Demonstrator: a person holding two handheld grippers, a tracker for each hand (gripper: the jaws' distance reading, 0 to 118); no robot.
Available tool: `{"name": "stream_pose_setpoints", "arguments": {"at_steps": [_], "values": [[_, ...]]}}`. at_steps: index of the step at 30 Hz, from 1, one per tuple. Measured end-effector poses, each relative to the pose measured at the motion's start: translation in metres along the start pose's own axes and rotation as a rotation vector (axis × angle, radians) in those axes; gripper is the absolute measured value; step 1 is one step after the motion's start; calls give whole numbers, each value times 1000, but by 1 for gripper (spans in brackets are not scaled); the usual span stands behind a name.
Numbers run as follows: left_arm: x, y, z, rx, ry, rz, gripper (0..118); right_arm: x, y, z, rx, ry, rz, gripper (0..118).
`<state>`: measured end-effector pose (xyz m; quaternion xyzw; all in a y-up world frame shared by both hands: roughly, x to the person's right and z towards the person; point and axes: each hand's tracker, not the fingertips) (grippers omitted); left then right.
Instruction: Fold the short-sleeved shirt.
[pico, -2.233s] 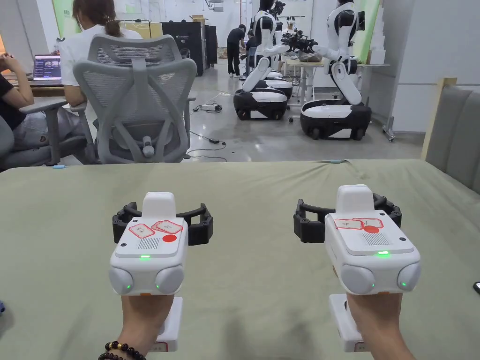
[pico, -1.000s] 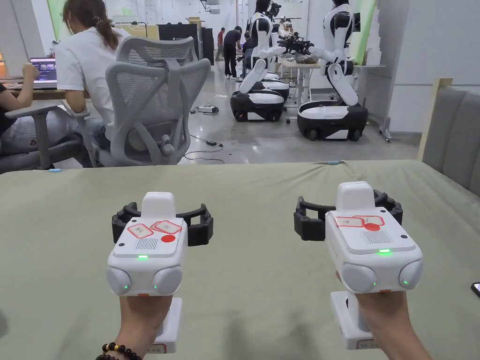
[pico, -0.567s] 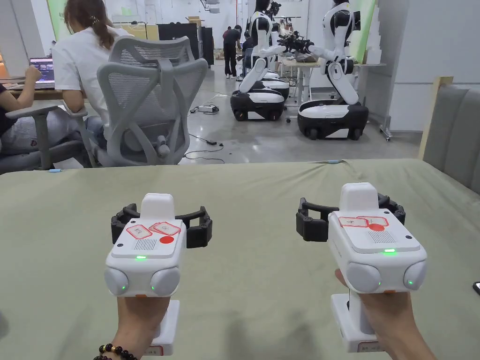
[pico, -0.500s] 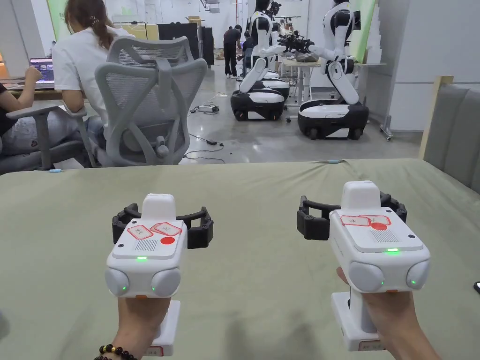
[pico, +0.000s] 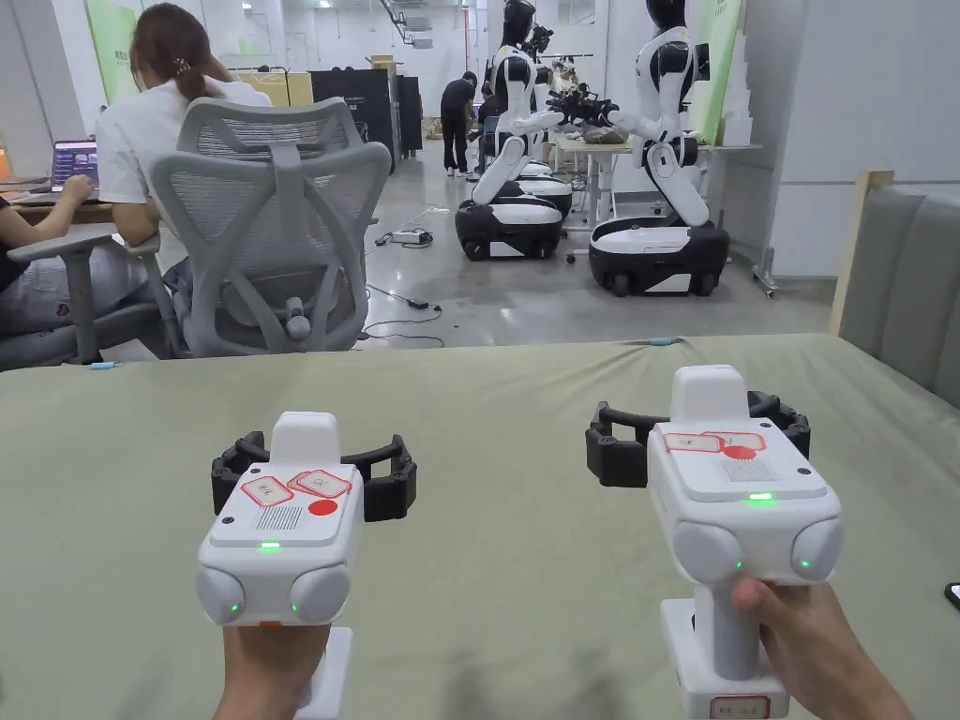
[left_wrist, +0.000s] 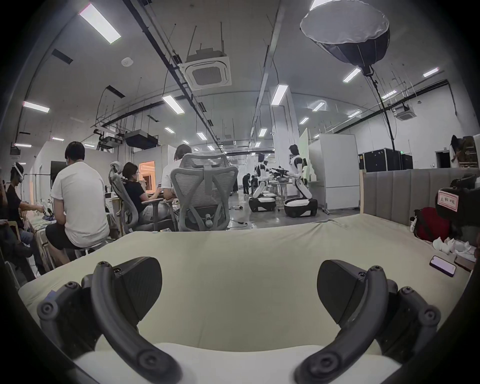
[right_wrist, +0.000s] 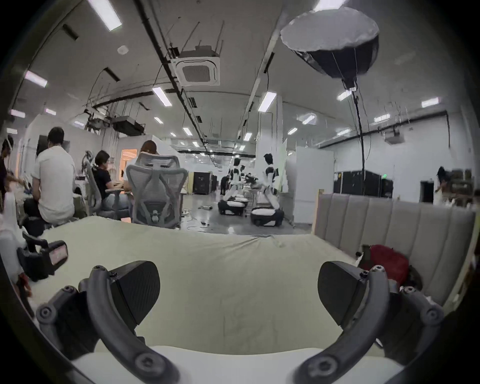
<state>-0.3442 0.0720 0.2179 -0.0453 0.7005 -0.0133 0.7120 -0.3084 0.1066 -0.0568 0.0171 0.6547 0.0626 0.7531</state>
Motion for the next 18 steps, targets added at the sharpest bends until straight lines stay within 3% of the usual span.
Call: {"name": "stream_pose_setpoints", "arguments": {"at_steps": [3,7,15,18], "values": [[0,0,1,2,1,1,118,-4,-3,1,10,-16,24,118],[1,0,2,-2,2,-1,118,-3,-7,-5,-8,38,-48,118],[0,-2,3,-6,9,-9,118,-2,-7,-4,-20,34,-76,118],[-1,-3,3,-6,10,-2,118,2,-6,-3,-40,98,-105,118]]}}
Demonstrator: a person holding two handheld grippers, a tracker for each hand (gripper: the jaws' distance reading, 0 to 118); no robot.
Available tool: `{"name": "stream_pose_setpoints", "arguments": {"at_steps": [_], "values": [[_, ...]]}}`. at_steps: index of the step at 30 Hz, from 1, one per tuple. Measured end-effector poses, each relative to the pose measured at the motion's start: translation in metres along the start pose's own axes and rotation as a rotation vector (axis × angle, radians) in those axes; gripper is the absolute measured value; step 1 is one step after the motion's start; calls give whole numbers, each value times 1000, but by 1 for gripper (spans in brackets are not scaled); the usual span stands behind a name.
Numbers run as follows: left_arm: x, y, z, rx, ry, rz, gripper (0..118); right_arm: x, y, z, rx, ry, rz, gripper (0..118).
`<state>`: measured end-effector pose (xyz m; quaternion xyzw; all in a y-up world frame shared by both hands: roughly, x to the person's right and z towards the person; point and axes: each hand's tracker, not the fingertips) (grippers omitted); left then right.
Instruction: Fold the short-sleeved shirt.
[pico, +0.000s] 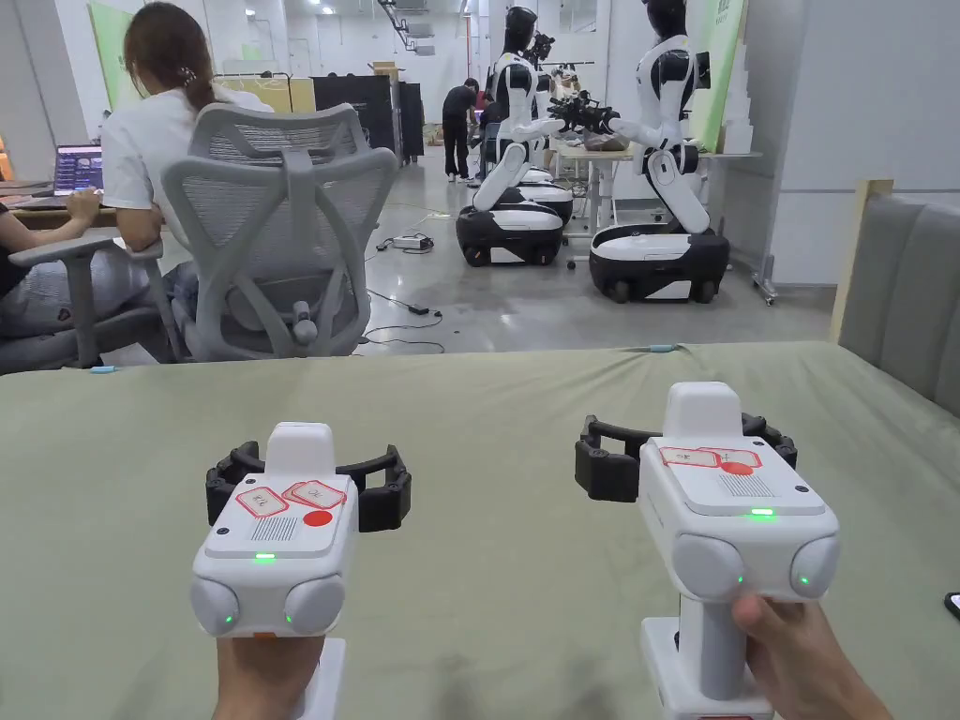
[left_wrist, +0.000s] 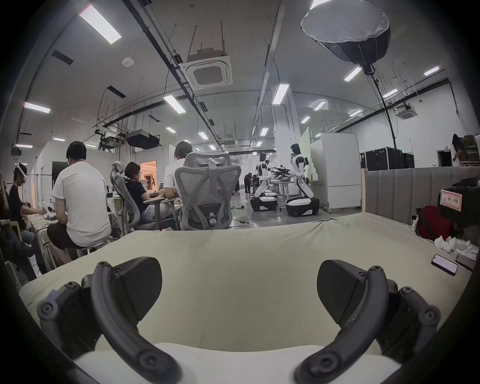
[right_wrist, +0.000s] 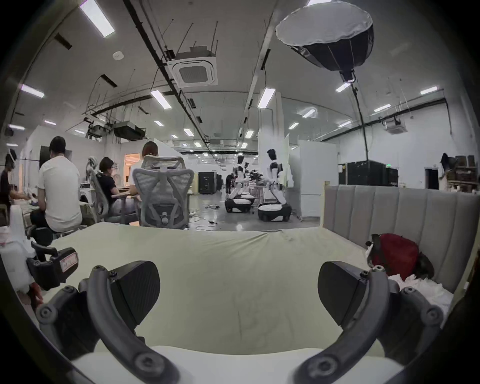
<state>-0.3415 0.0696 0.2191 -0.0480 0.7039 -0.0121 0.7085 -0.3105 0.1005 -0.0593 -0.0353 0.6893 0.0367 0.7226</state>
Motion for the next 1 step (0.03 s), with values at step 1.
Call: {"name": "stream_pose_setpoints", "arguments": {"at_steps": [1], "values": [[-1,0,-1,-2,1,5,118,-1,1,0,-6,-5,6,118]]}}
